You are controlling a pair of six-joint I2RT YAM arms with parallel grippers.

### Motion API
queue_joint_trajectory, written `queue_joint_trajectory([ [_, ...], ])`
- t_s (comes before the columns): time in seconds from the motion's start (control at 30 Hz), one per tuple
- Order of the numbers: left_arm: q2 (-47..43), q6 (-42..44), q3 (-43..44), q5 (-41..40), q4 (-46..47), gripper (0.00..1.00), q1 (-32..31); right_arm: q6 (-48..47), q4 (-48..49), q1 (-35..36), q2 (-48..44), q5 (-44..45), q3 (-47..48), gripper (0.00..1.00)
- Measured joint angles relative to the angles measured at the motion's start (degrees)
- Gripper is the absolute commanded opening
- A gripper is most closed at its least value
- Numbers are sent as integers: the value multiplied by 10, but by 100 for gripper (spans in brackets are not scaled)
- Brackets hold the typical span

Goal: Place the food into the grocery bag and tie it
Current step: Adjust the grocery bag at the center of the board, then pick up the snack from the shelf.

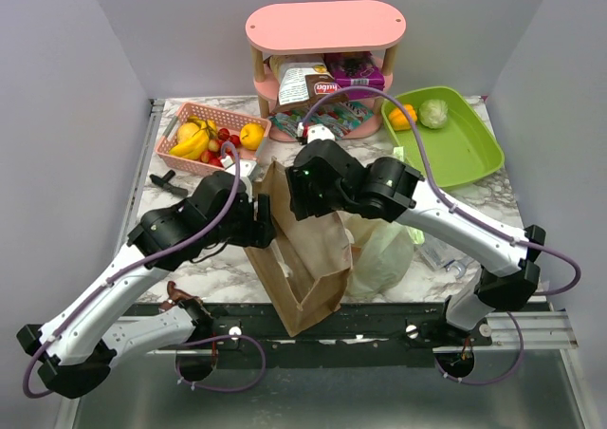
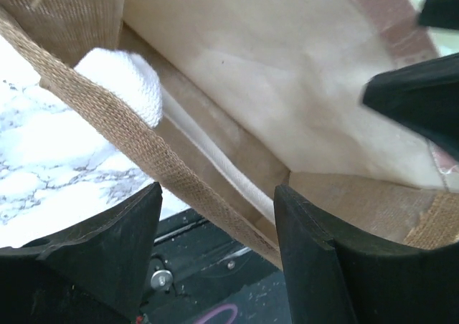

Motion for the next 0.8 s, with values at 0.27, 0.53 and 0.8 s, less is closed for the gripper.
queue_joint_trajectory([
  [0.27,25,-7,1,7,-40,0,-3,-8,-4,0,-27,74,11,74],
  [0.53,-22,-24,-6,5,-64,0,-3,18,40,-37,-34,130,3,94],
  [0.8,-99,-51,-61,-5,-50,0,-3,64,159,-177,-43,75,-52,100],
])
